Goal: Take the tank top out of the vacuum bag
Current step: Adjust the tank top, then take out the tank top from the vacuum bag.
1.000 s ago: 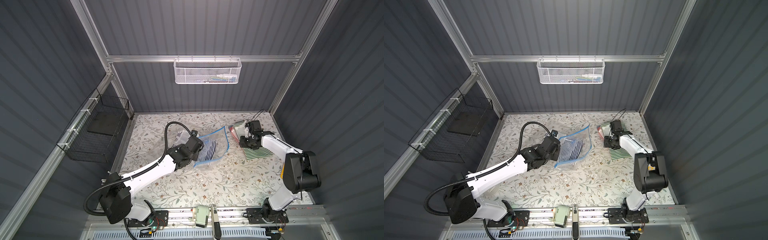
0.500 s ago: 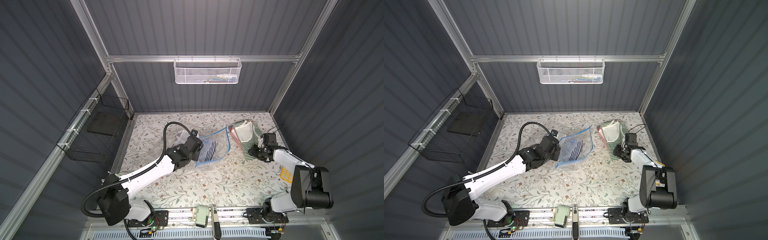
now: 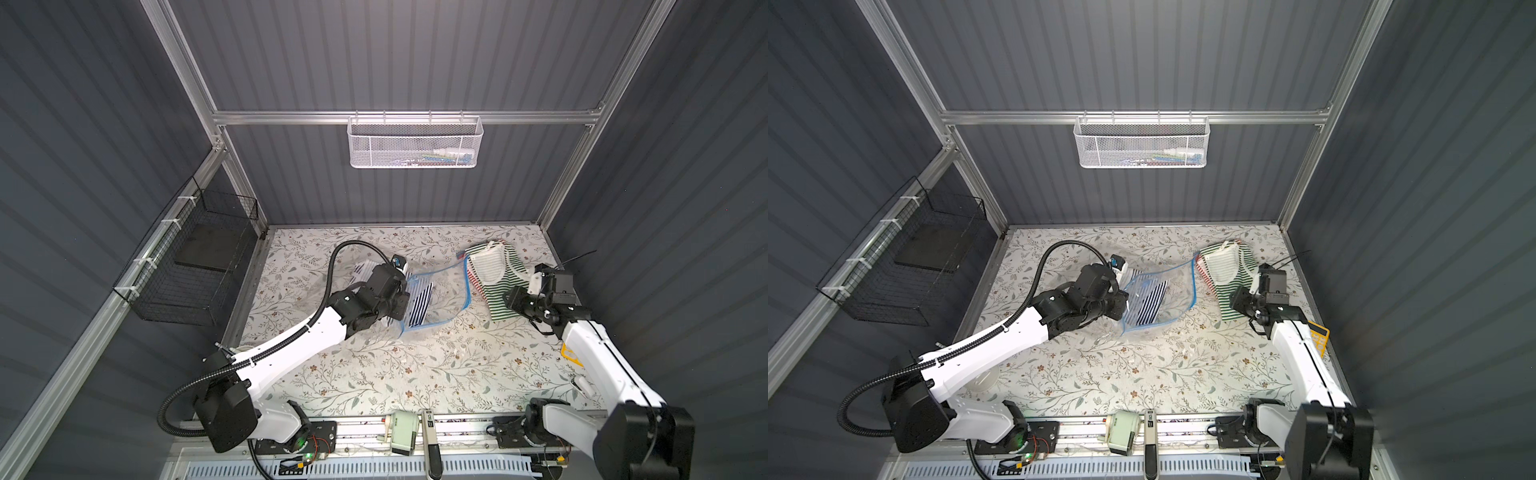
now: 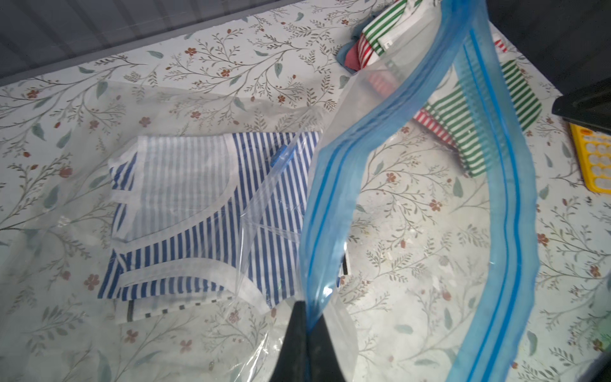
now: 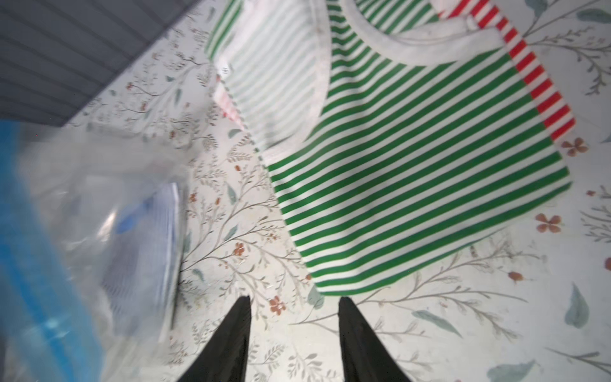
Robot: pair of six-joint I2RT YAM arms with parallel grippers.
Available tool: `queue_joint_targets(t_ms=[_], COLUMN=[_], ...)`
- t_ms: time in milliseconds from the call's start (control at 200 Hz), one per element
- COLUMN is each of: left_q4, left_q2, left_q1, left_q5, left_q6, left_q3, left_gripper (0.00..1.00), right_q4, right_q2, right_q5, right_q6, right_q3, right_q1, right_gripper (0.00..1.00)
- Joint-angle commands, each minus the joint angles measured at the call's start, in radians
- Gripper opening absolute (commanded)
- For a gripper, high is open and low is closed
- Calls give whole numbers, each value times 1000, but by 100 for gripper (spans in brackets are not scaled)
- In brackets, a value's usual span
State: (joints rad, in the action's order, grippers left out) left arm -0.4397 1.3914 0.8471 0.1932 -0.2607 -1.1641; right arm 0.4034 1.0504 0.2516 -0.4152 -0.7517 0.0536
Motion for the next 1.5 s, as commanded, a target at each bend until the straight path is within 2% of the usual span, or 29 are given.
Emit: queue_joint_targets(t_ms=[0,155,355,455,580,700,810,985,1090,1216,1381,1496], left_q4=[79,221,228,235,279,269,254,239,213,178,158,148], left_q2=[-21,-40,-20,-25,-34,-27,-28,-18,-2,26,39,46], left_q1=[-7,-6,-1,5,16,19,20,21,20,21,20,20], left_q5=[-116,-175,-192,-190,-218,-203,-175,-113,-79,-70,-33,-37], left_q6=[52,53,42,32,25,23,14,-19,-42,-40,-35,-26], left_q3=[18,86,74,78,95,97,95,82,63,36,20,4], left_gripper=[0,0,0,0,0,0,0,0,0,0,0,0], right_q4=[54,-8,-218,-281,-397,-409,-457,-560,-614,-637,-639,-649], right_q2=[-111,-179,-168,-105,43,174,207,259,236,168,123,160], right_q5=[144,225,233,218,178,77,-20,-77,-171,-266,-305,-261], right_q6=[-94,-249,-429,-469,-524,-551,-569,-614,-653,-640,-634,-641], right_q3=[17,10,27,28,18,-17,3,43,98,149,192,189], right_q1=[-48,-190,-341,-420,-526,-601,-654,-726,-775,-817,-836,-837], right_gripper=[46,47,46,46,46,45,41,38,36,36,34,32])
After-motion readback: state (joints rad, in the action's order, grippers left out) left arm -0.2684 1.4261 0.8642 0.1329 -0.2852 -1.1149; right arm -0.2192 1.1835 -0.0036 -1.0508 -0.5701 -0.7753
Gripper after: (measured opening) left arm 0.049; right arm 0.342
